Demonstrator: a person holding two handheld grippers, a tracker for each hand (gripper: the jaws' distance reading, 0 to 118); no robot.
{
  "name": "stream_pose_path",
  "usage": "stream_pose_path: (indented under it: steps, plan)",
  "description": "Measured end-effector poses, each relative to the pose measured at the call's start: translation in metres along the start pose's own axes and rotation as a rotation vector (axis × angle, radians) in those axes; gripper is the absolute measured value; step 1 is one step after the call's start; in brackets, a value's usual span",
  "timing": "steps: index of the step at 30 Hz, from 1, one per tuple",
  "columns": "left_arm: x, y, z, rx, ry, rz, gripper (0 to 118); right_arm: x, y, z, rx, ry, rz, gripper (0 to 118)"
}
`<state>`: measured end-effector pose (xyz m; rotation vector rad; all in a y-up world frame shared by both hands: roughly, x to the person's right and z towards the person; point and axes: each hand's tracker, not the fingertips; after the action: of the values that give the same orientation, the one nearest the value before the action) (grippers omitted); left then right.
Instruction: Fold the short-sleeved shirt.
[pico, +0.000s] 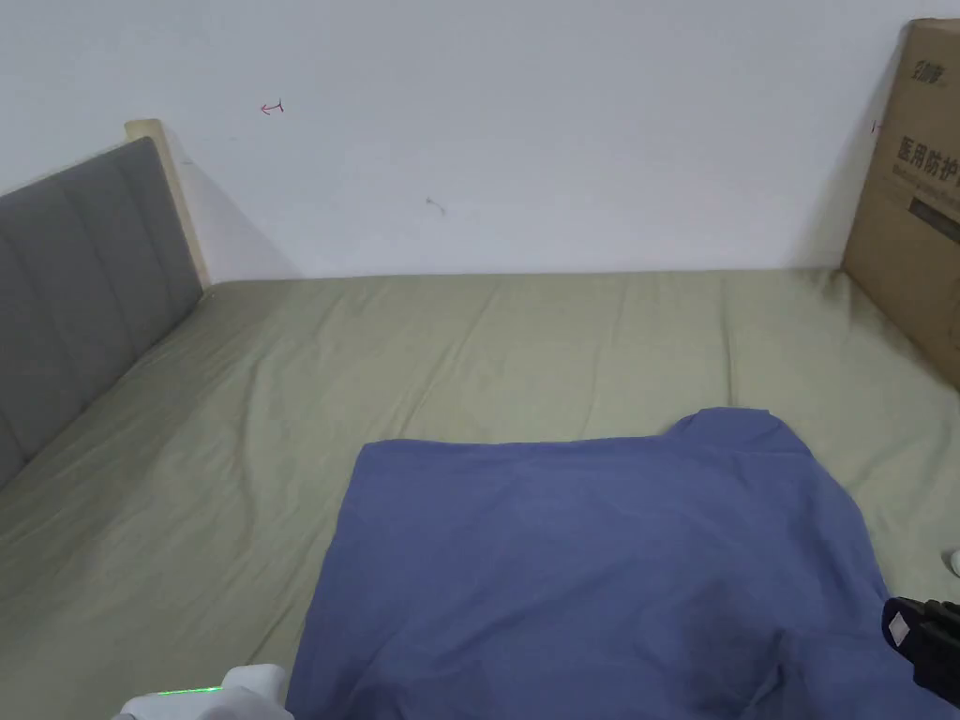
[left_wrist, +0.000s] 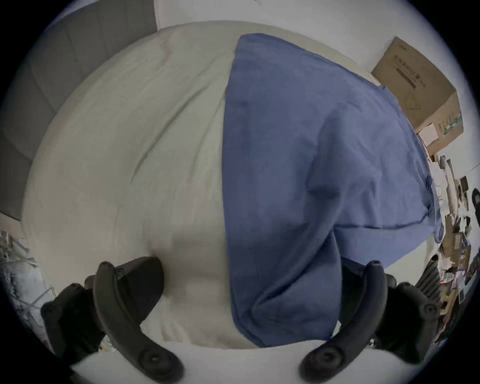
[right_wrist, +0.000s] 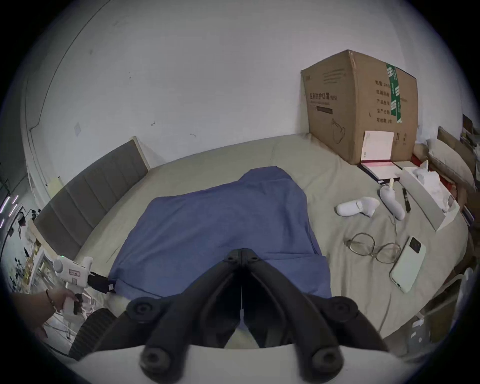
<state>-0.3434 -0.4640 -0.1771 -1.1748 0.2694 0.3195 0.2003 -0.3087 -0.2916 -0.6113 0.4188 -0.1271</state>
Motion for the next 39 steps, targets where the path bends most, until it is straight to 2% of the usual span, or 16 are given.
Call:
stream_pose_path:
  steps: [2, 5, 8, 10, 13, 14, 15, 16, 17, 22, 27, 32, 34, 35, 36, 39]
  plan:
    - [0.004, 0.0, 0.007, 0.004, 0.03, -0.032, 110, 0.007, -0.001, 0.001, -0.007, -0.007, -0.014, 0]
    - [0.007, 0.001, 0.021, 0.021, 0.063, -0.074, 82, 0.021, -0.005, 0.0, -0.011, -0.024, -0.022, 0]
    - [0.01, 0.003, 0.035, 0.052, 0.025, -0.119, 5, 0.034, -0.008, 0.001, -0.019, -0.02, -0.028, 0]
    - [0.018, 0.001, 0.048, 0.06, -0.062, -0.115, 4, 0.044, -0.008, 0.0, -0.039, -0.036, -0.03, 0]
    - [0.032, -0.001, 0.066, 0.142, -0.01, -0.178, 4, 0.051, -0.006, 0.002, -0.082, -0.035, -0.068, 3]
    - [0.04, -0.001, 0.078, 0.152, -0.024, -0.179, 4, 0.058, -0.005, -0.001, -0.113, -0.043, -0.078, 20]
    - [0.042, -0.001, 0.084, 0.166, -0.041, -0.167, 4, 0.078, 0.001, -0.011, -0.181, -0.05, -0.089, 68]
    - [0.043, 0.0, 0.089, 0.184, -0.054, -0.152, 4, 0.086, 0.003, -0.017, -0.239, -0.042, -0.102, 96]
    - [0.043, 0.0, 0.095, 0.199, -0.074, -0.131, 4, 0.094, 0.002, -0.026, -0.32, -0.041, -0.12, 105]
    - [0.044, 0.007, 0.113, 0.24, -0.096, -0.075, 4, 0.118, -0.022, -0.061, -0.59, -0.116, -0.145, 105]
    - [0.04, 0.009, 0.115, 0.24, -0.105, -0.023, 4, 0.12, -0.053, -0.085, -0.687, -0.167, -0.031, 101]
    - [0.039, 0.007, 0.115, 0.198, -0.074, 0.005, 4, 0.114, -0.052, -0.073, -0.646, -0.126, -0.022, 63]
    - [0.036, 0.007, 0.111, 0.173, -0.075, 0.014, 4, 0.111, -0.05, -0.068, -0.644, -0.117, 0.02, 30]
    - [0.034, 0.006, 0.109, 0.157, -0.082, 0.024, 4, 0.109, -0.049, -0.064, -0.634, -0.087, 0.037, 4]
    - [0.032, 0.005, 0.107, 0.15, -0.09, 0.033, 4, 0.107, -0.048, -0.061, -0.612, -0.035, 0.023, 2]
    - [0.026, 0.005, 0.1, 0.144, -0.093, 0.045, 4, 0.101, -0.045, -0.053, -0.603, -0.057, 0.048, 2]
